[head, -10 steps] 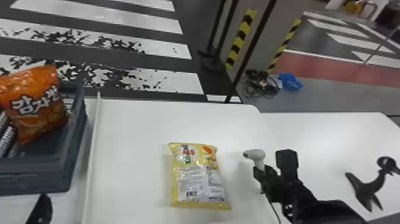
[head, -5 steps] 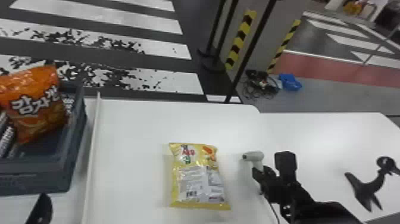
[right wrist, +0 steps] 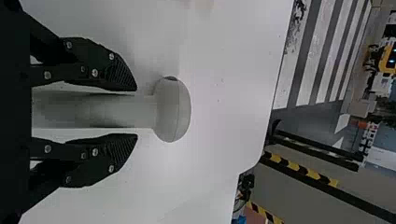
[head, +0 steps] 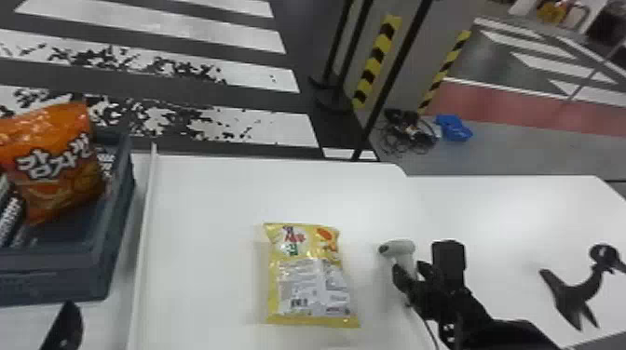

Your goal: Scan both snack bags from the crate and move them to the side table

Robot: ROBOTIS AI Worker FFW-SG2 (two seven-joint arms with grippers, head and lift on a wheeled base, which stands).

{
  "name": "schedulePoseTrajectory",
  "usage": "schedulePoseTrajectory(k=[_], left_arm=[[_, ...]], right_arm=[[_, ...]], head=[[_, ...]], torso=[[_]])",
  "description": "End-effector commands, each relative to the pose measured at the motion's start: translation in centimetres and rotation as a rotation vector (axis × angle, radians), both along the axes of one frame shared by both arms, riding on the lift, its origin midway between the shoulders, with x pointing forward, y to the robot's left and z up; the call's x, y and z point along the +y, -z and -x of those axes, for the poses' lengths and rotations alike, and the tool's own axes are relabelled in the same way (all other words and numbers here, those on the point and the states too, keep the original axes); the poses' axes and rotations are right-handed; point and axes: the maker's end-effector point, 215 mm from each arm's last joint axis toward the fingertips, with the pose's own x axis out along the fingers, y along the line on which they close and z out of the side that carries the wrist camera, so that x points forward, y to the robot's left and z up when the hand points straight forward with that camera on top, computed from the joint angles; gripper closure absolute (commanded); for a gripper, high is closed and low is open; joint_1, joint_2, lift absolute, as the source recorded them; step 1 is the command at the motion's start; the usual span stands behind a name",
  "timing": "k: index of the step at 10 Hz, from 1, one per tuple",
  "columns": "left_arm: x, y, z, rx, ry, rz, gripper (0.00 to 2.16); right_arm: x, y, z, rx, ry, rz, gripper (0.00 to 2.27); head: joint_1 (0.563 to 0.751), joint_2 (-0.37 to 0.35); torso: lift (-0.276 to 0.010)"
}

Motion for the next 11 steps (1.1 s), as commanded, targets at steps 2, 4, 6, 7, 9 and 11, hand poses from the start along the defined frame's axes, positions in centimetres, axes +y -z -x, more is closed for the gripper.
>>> schedulePoseTrajectory(k=[2,4,6,7,9,11], left_arm=[[0.1,0.1,0.1,0.002,-0.001,-0.001,0.08],[0.2,0.2,0.1,0.005,-0.004,-0.003,0.08],[0.3,0.3,0.1,0.006,-0.007,-0.003,0.08],[0.3,0.4,0.1,0.008,-0.008,-0.003,0.08],[0.4,0.5,0.1,0.008,-0.009,-0.003,0.08],[0.4,0.6,0.1,0.010,-0.010,-0.005,0.08]], right_arm=[[-0.1,-1.4,0.1,-0.022,0.016,0.000,0.11],[1.0,-3.5,1.3,-0.023,0.027,-0.035,0.11],[4.7,-5.1,2.8,0.001,-0.020,-0.145,0.12],[6.6,-5.5,3.3,0.021,-0.048,-0.212,0.12],[10.9,-5.7,4.0,0.055,-0.123,-0.359,0.12],[13.1,-4.9,4.5,0.104,-0.153,-0.435,0.12]], head=[[0.695,-0.350],[0.695,-0.350],[0.695,-0.350],[0.695,-0.328],[0.695,-0.284],[0.695,-0.233]], torso=[[-0.099],[-0.099],[-0.099],[-0.099],[-0.099],[-0.099]])
